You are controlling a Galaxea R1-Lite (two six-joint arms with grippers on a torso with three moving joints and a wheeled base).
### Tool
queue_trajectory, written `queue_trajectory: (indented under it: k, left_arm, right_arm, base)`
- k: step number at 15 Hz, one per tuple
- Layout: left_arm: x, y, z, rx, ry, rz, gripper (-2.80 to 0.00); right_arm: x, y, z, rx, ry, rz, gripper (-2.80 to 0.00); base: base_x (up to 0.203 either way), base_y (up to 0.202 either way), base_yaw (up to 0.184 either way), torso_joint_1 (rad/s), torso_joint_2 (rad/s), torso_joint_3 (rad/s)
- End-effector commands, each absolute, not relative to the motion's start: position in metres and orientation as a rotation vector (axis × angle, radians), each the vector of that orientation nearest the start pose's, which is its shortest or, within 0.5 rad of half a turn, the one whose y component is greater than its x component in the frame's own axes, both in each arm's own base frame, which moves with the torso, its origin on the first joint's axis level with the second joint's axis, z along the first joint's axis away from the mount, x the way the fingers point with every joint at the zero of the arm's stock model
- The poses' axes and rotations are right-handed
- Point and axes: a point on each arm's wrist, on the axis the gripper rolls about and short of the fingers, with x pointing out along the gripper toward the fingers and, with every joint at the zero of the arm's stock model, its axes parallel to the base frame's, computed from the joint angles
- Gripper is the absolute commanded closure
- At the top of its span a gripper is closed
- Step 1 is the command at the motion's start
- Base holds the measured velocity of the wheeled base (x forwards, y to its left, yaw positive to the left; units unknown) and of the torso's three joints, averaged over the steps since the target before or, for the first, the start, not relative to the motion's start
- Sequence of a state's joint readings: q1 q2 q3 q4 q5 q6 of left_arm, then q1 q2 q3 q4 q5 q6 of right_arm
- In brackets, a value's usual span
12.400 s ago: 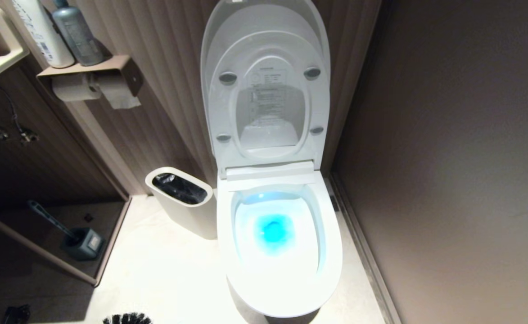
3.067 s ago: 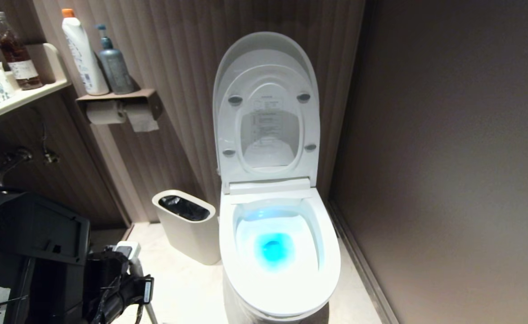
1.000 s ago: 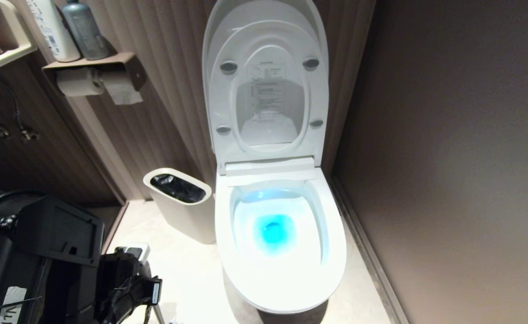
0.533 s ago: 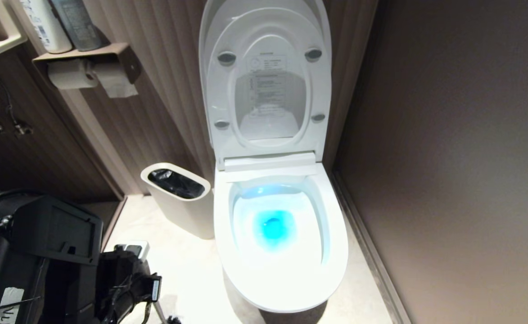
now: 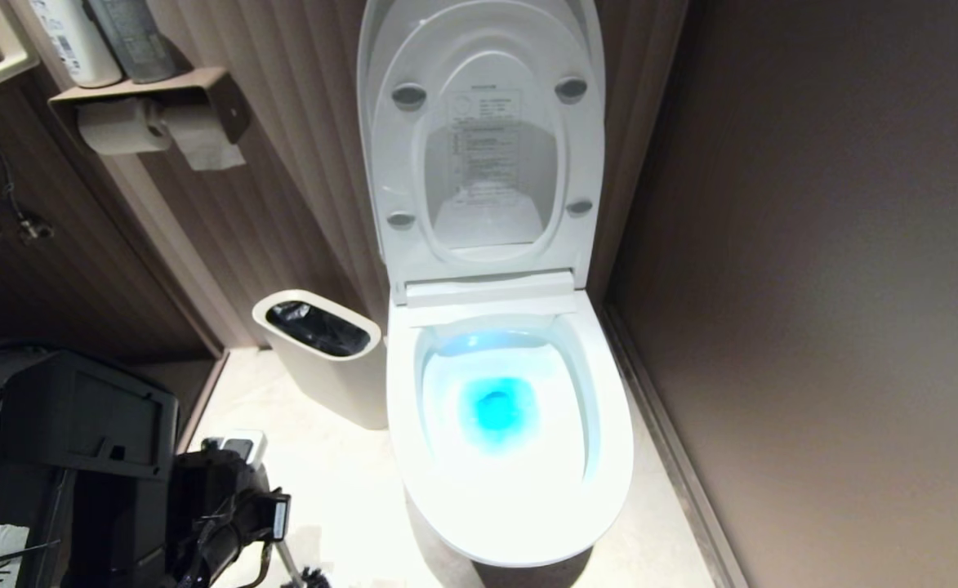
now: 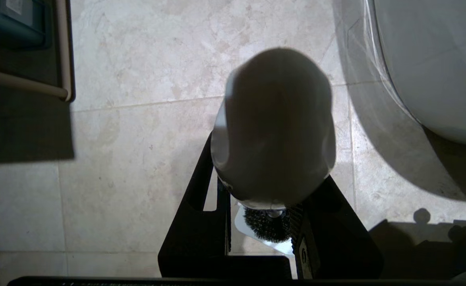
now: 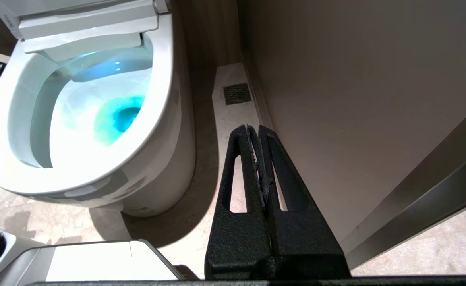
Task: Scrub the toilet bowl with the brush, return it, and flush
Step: Put the toilet brush back
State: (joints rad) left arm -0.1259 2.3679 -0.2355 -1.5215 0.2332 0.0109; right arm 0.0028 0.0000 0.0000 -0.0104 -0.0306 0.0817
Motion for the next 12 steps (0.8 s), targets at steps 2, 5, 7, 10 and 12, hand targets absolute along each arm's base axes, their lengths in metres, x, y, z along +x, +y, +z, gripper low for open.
queue_trajectory:
  k: [2, 5, 7, 10, 12]
  left_arm:
    - [0.266, -0.032, -0.040, 0.125, 0.610, 0.090, 0.00]
    - [0.269, -0.033, -0.035, 0.122, 0.584, 0.089, -2.80]
    - [0.269, -0.033, -0.029, 0.118, 0.565, 0.088, -2.80]
    - [0.268, -0.033, -0.028, 0.115, 0.566, 0.089, -2.80]
    - [0.267, -0.032, -0.023, 0.110, 0.553, 0.087, -2.80]
  right_arm:
    - [-0.023, -0.001, 0.077, 0.082, -0.012, -0.027, 0.00]
    - [-0.023, -0.001, 0.077, 0.083, -0.012, -0.027, 0.00]
    - [-0.023, -0.001, 0.077, 0.081, -0.012, -0.027, 0.00]
    - [-0.023, -0.001, 0.077, 0.081, -0.012, -0.027, 0.00]
    - [-0.023, -0.001, 0.077, 0.082, -0.012, -0.027, 0.00]
  base:
    - [0.000, 0.000, 0.000, 0.000, 0.00, 0.000]
    - [0.000, 0.000, 0.000, 0.000, 0.00, 0.000]
    - [0.000, 0.000, 0.000, 0.000, 0.00, 0.000]
    - [0.000, 0.000, 0.000, 0.000, 0.00, 0.000]
    - [0.000, 0.000, 0.000, 0.000, 0.00, 0.000]
